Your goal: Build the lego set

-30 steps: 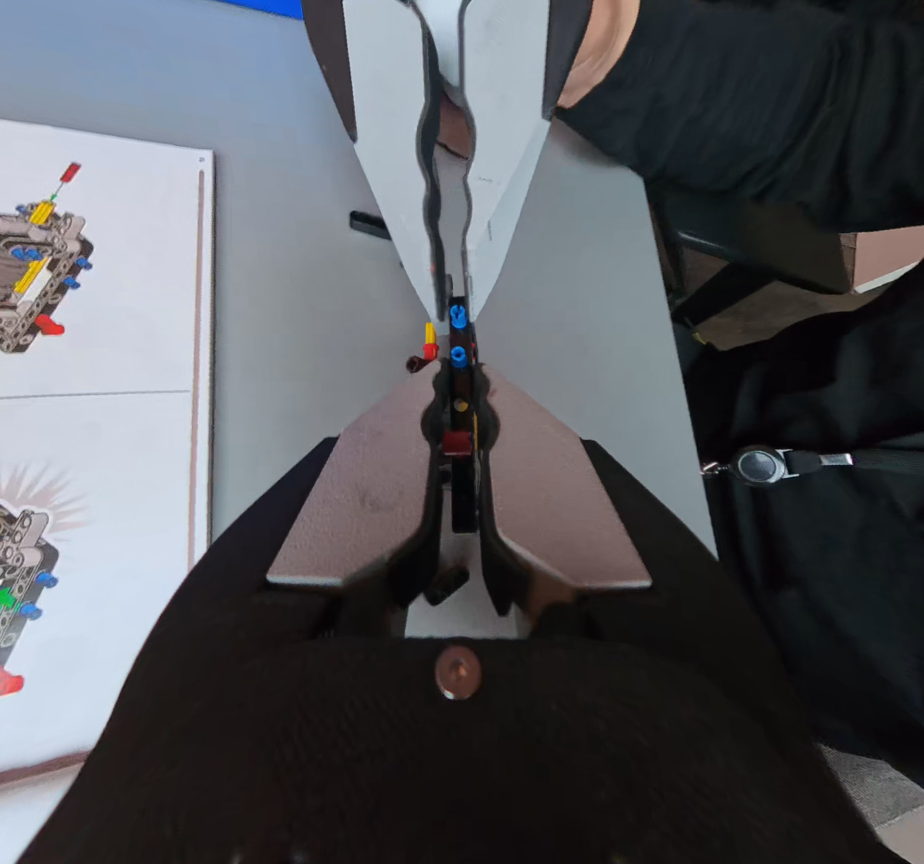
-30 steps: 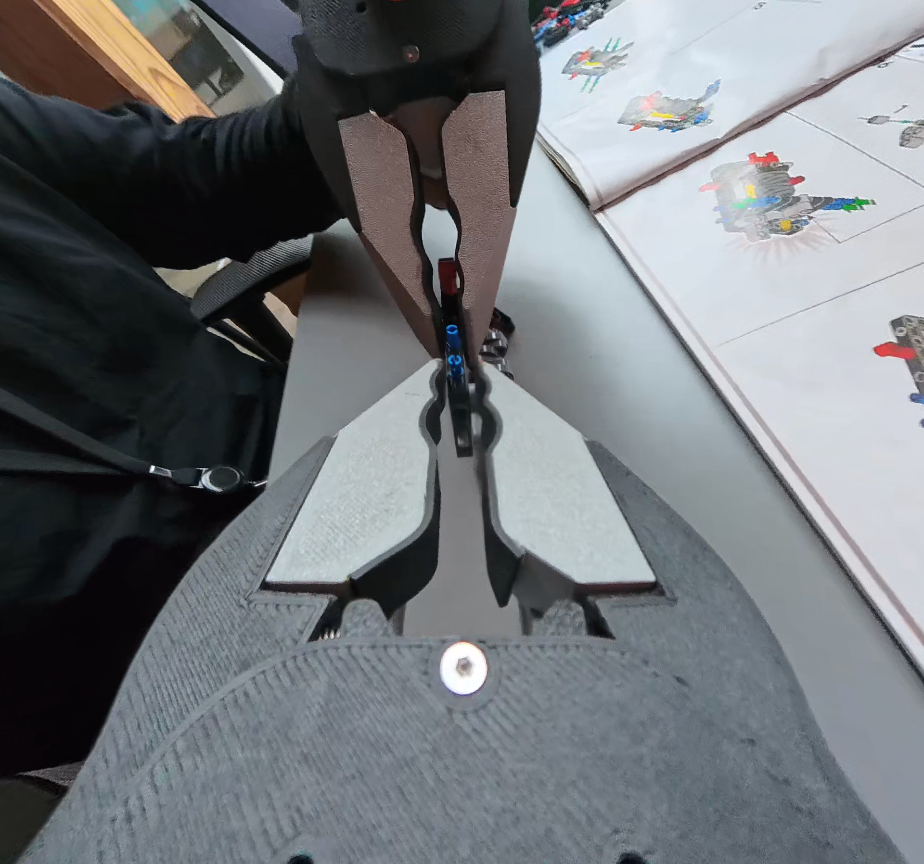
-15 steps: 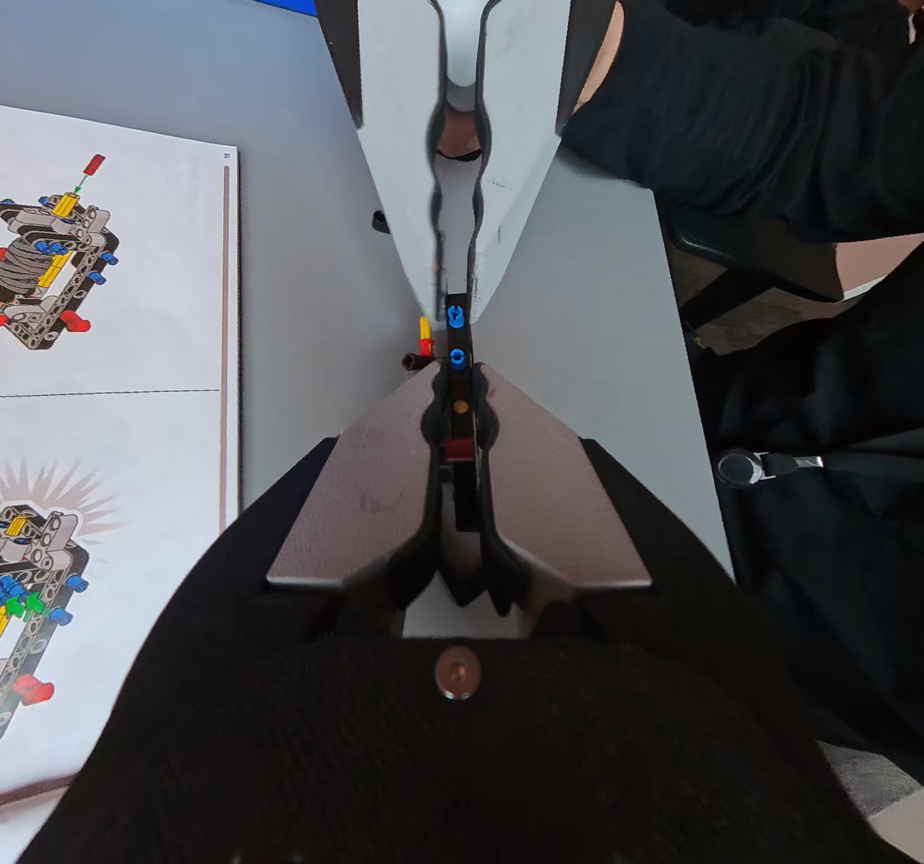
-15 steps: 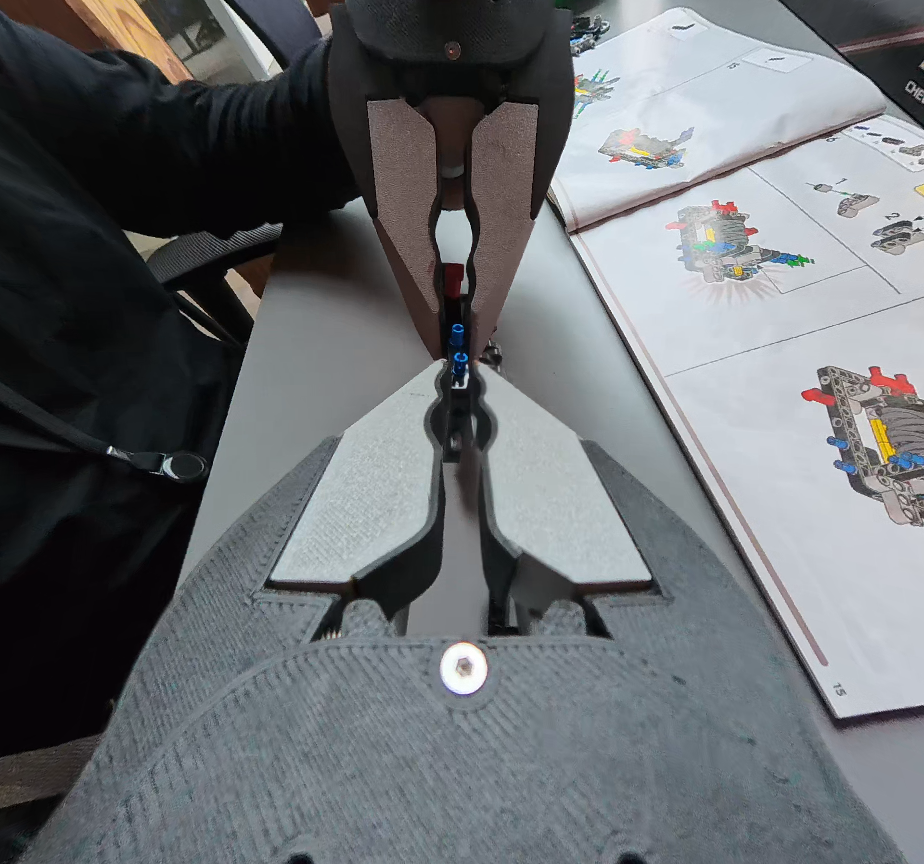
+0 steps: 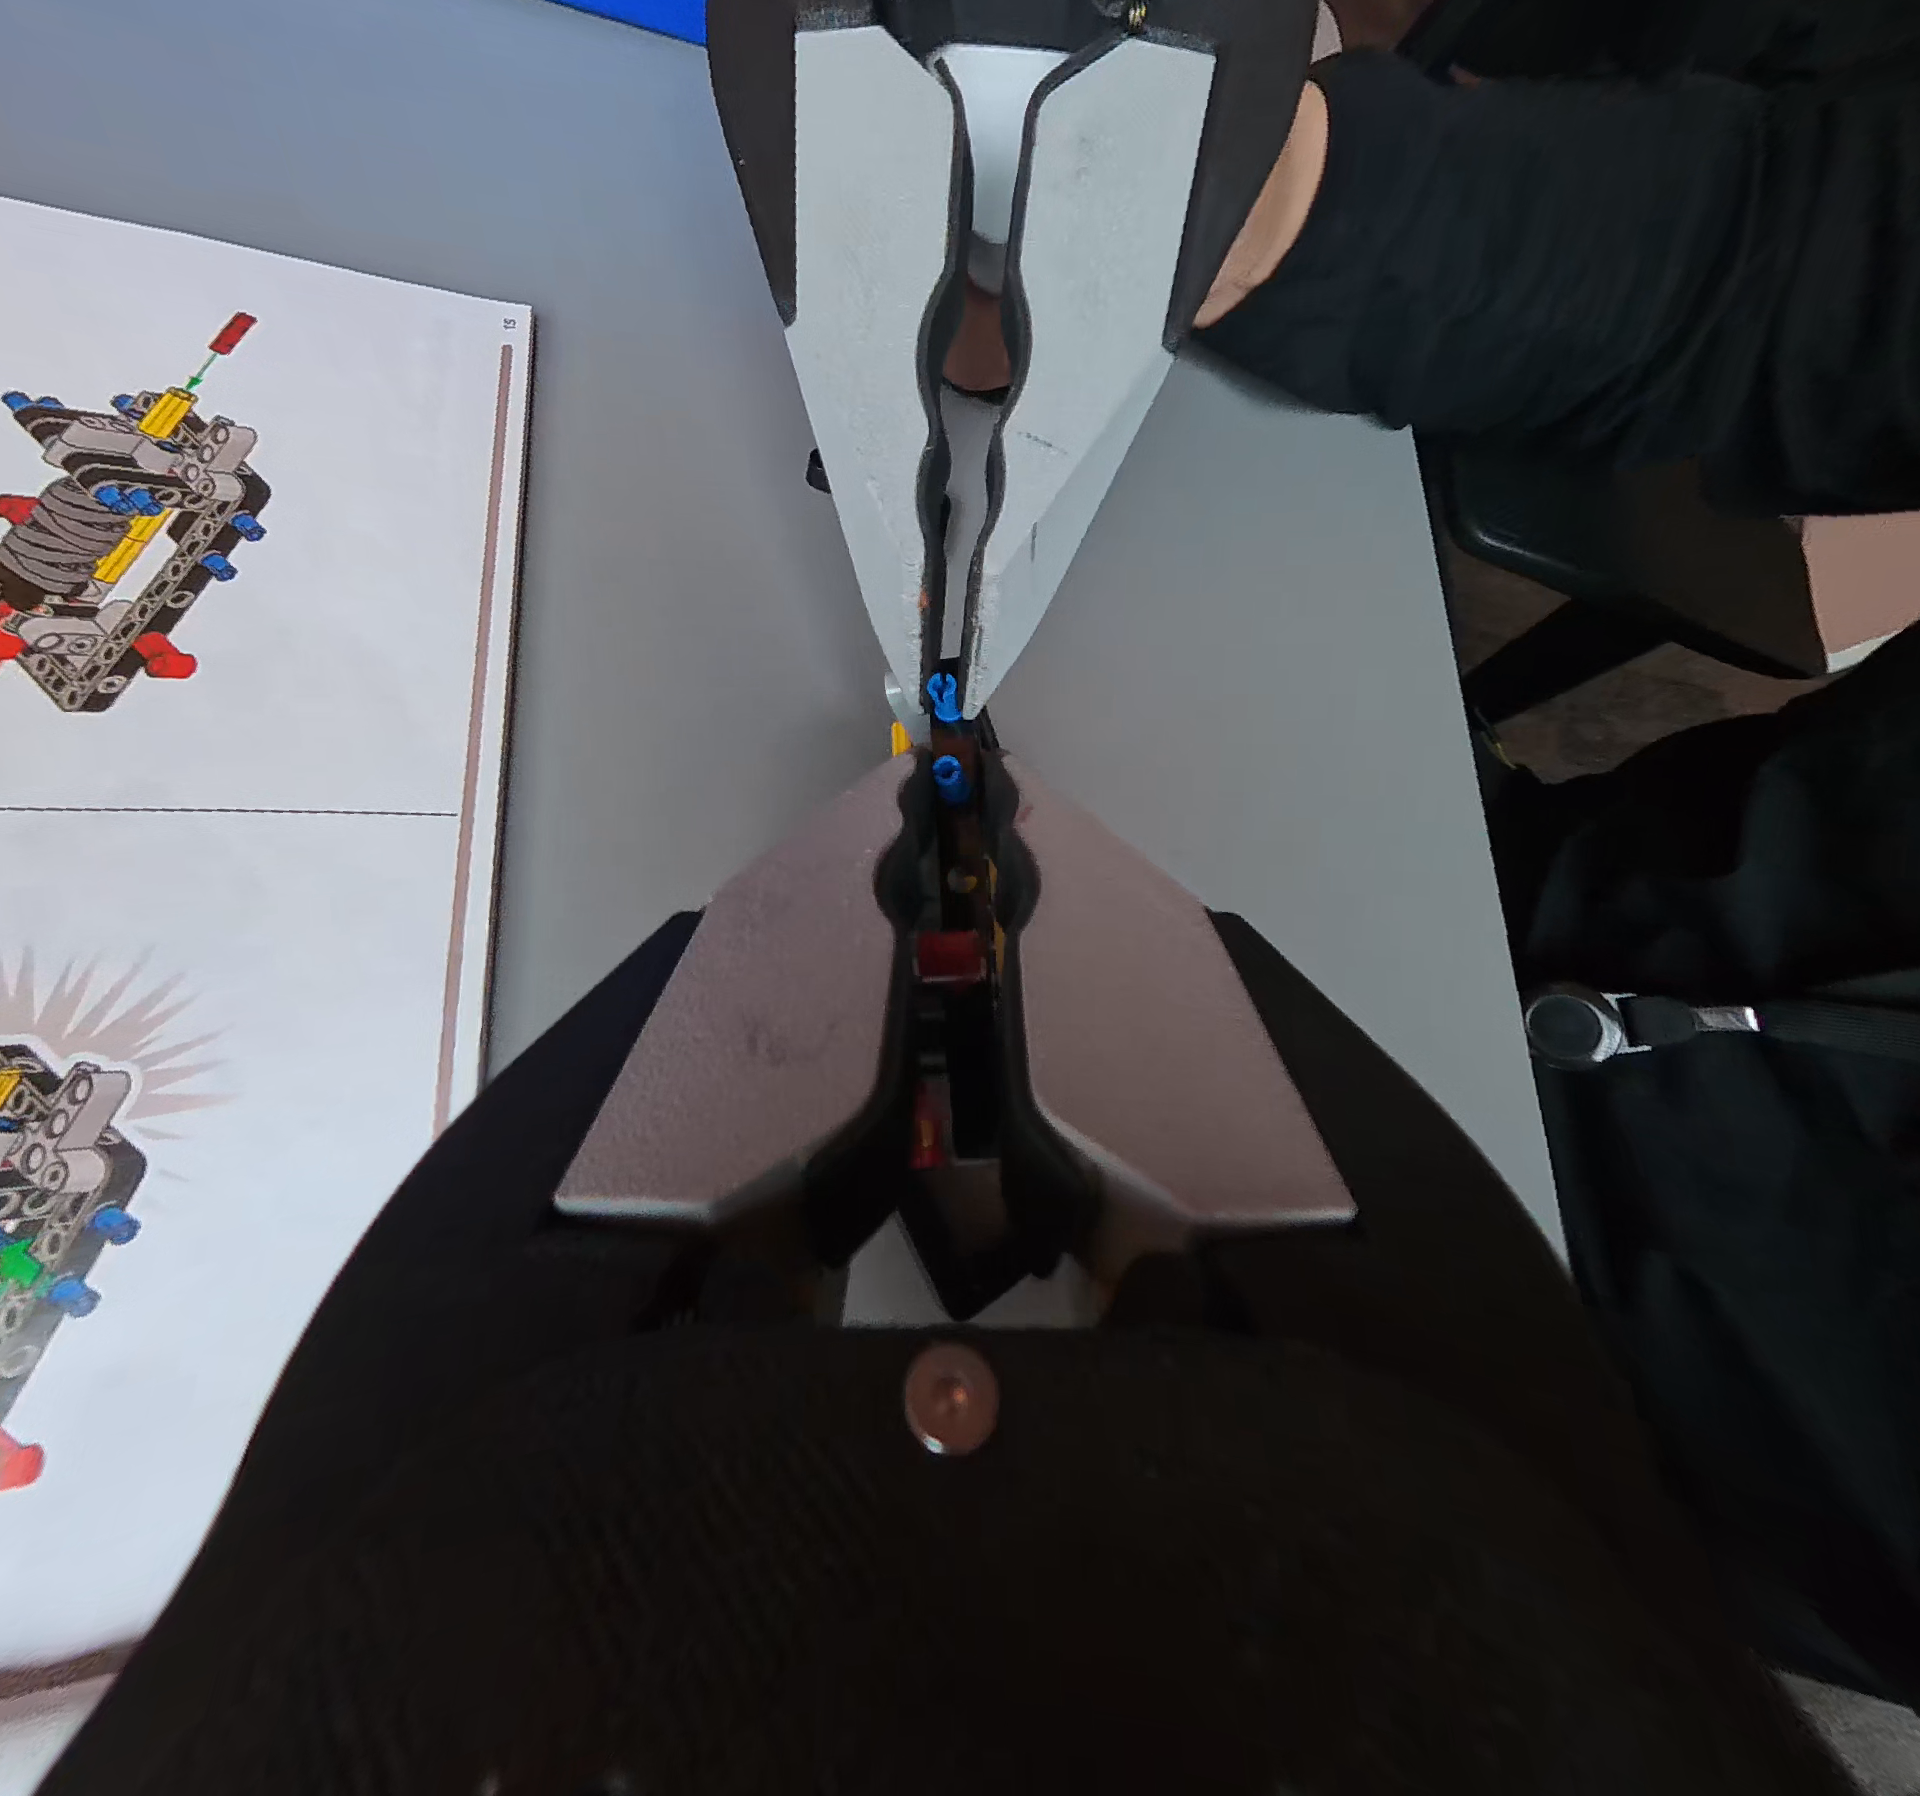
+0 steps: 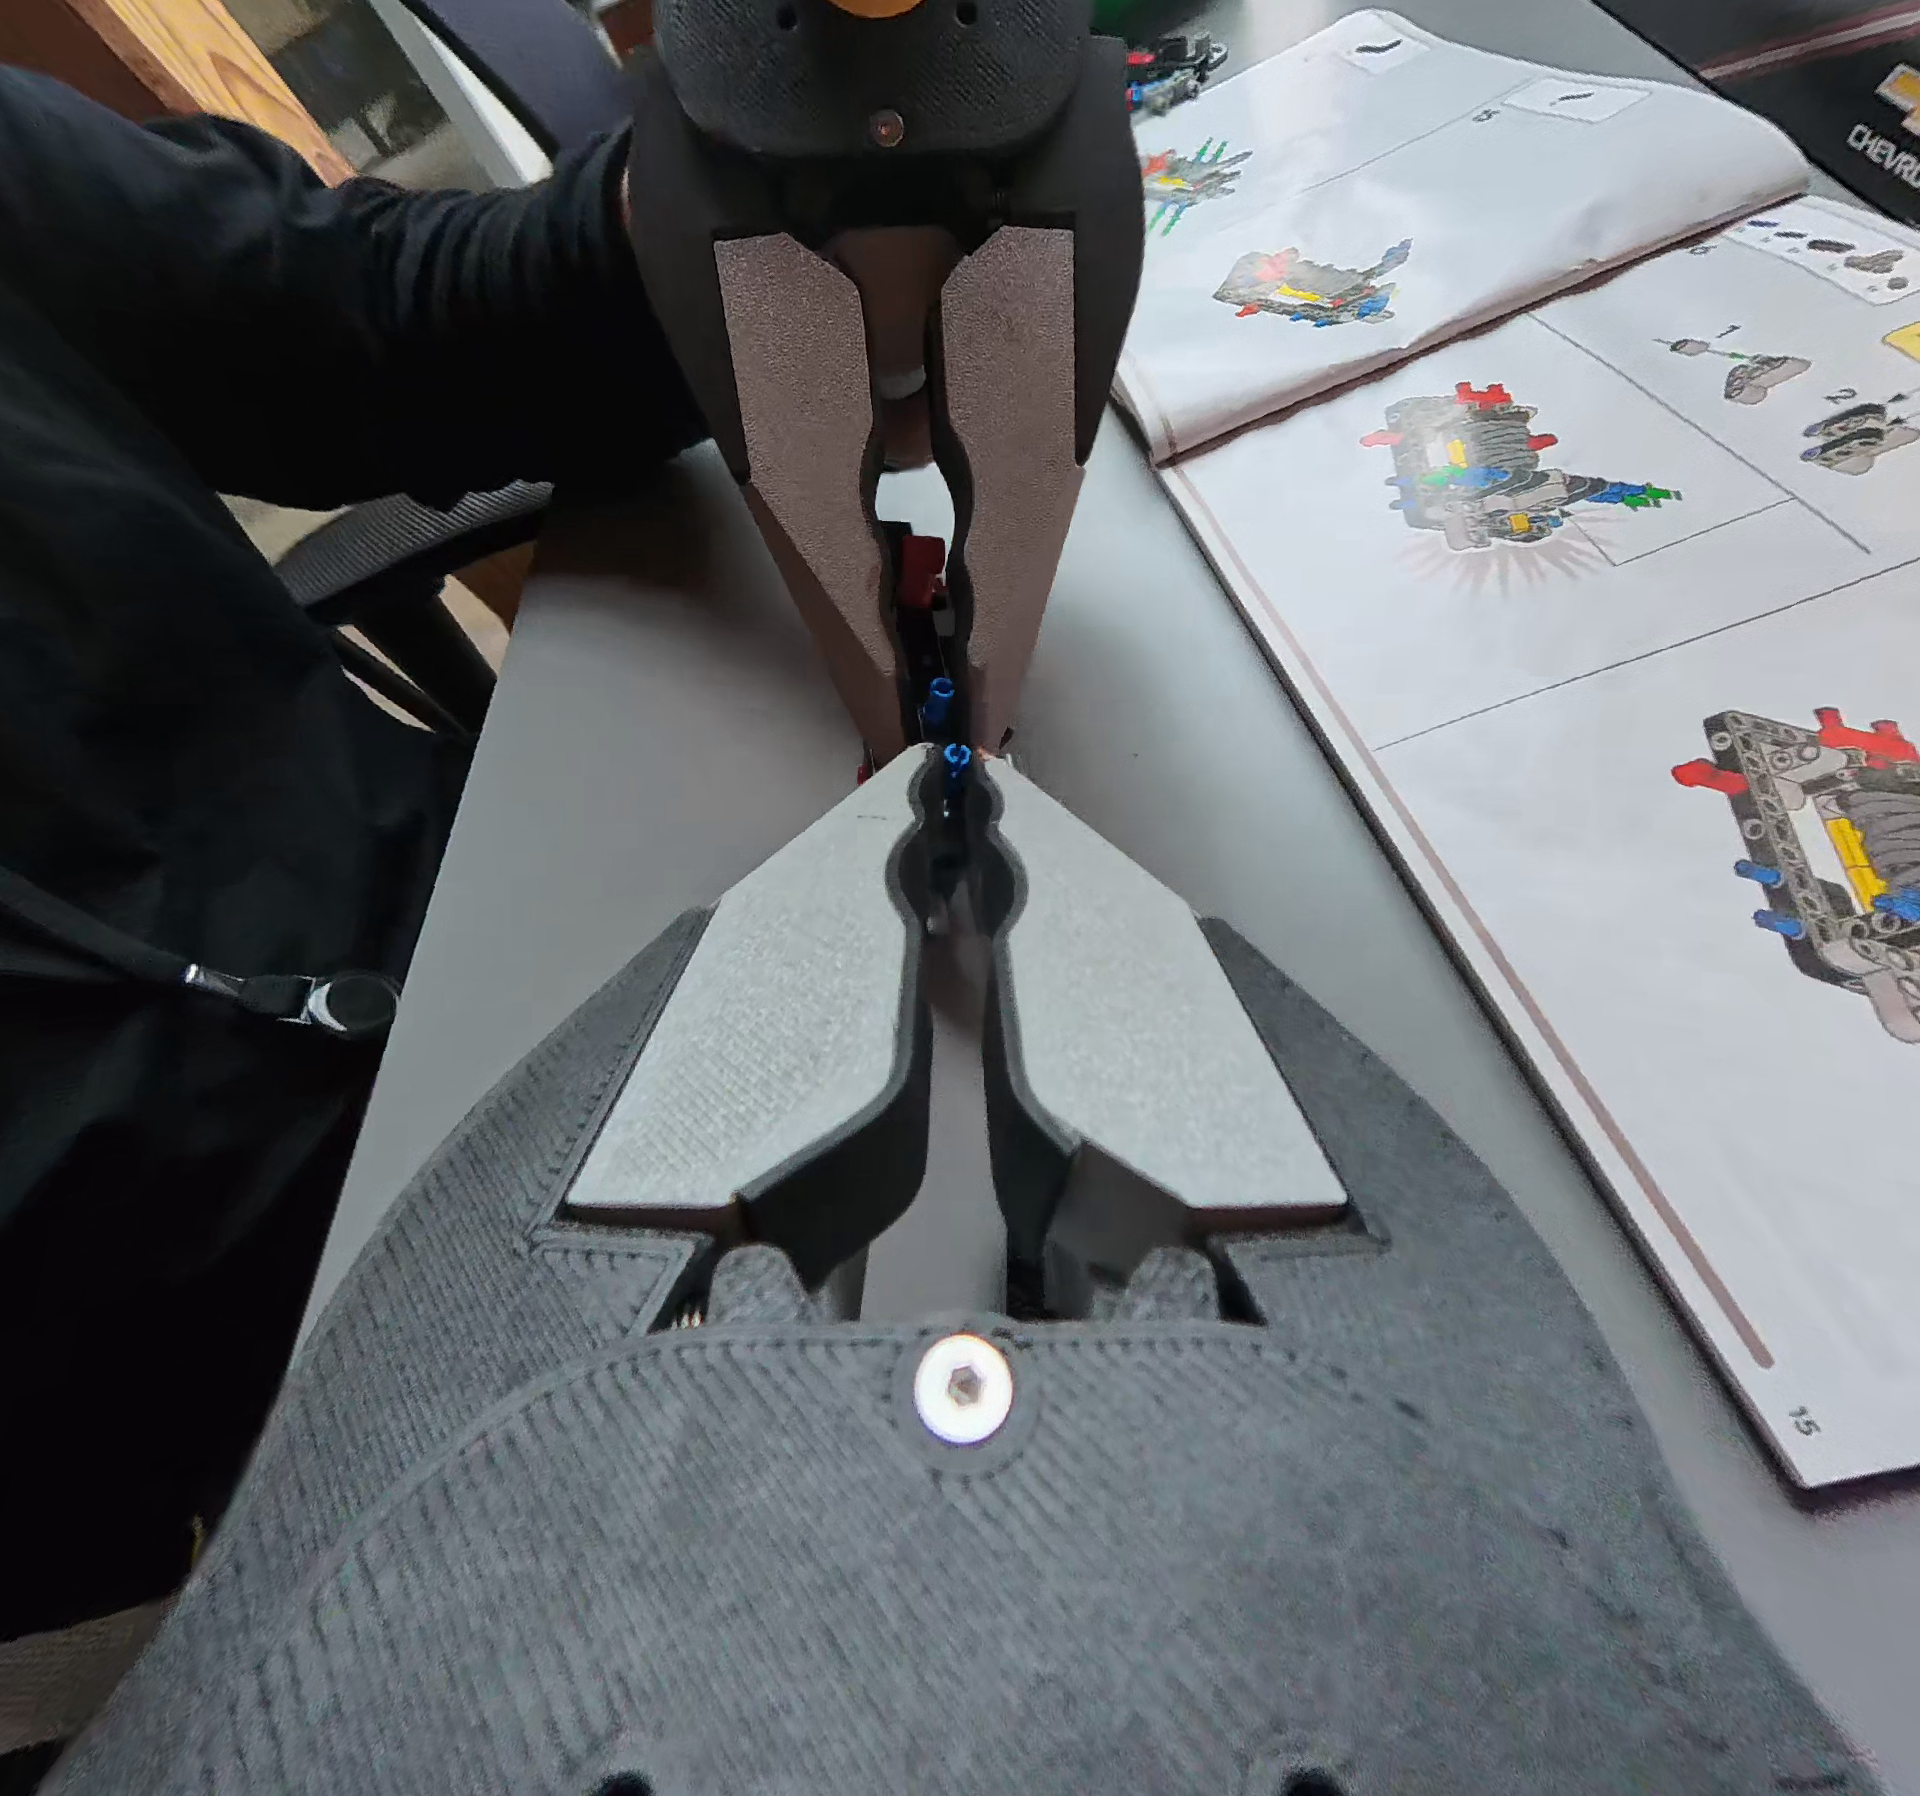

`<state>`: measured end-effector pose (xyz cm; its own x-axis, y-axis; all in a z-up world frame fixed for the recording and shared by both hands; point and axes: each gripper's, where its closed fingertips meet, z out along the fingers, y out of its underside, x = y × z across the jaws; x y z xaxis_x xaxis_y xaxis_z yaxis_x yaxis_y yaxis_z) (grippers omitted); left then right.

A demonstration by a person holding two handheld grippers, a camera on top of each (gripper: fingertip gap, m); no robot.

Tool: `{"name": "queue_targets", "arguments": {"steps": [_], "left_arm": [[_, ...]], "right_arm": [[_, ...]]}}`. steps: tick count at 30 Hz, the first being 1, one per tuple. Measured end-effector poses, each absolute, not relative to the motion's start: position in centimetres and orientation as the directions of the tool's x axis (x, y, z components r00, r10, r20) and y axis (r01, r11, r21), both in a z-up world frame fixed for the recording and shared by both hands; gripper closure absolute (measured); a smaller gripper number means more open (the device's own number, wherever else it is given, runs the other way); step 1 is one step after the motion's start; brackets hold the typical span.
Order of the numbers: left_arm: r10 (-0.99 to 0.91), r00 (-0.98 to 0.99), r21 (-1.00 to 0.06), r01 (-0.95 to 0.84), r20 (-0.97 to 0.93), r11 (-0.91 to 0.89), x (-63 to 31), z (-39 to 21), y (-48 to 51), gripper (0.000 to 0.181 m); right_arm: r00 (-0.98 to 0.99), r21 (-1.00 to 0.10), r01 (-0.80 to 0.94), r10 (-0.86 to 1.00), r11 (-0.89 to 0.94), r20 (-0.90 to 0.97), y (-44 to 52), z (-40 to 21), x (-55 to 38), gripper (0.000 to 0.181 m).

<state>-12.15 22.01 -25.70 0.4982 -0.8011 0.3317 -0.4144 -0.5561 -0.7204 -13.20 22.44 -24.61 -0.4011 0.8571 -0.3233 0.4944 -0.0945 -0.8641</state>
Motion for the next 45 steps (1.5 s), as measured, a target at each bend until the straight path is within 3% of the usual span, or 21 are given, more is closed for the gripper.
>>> {"name": "queue_targets", "arguments": {"steps": [12, 26, 34, 45], "left_arm": [[-0.747, 0.556, -0.728, -0.331, 0.363, -0.6, -13.6, -25.9, 22.7, 0.174], [-0.734, 0.583, -0.743, -0.306, 0.348, -0.595, -14.0, -25.4, 23.5, 0.174], [-0.752, 0.526, -0.724, -0.325, 0.397, -0.609, -13.6, -25.1, 22.6, 0.175], [-0.777, 0.497, -0.711, -0.376, 0.387, -0.594, -12.6, -25.5, 21.8, 0.175]], "right_arm": [[-0.301, -0.837, 0.448, 0.829, -0.314, -0.472, 23.4, -24.6, -14.9, 0.181], [-0.26, -0.814, 0.379, 0.794, -0.44, -0.55, 24.2, -23.7, -15.6, 0.181], [-0.39, -0.86, 0.437, 0.805, -0.265, -0.447, 23.0, -23.7, -14.8, 0.181], [-0.381, -0.867, 0.488, 0.868, -0.103, -0.318, 23.2, -24.9, -14.5, 0.18]]}}
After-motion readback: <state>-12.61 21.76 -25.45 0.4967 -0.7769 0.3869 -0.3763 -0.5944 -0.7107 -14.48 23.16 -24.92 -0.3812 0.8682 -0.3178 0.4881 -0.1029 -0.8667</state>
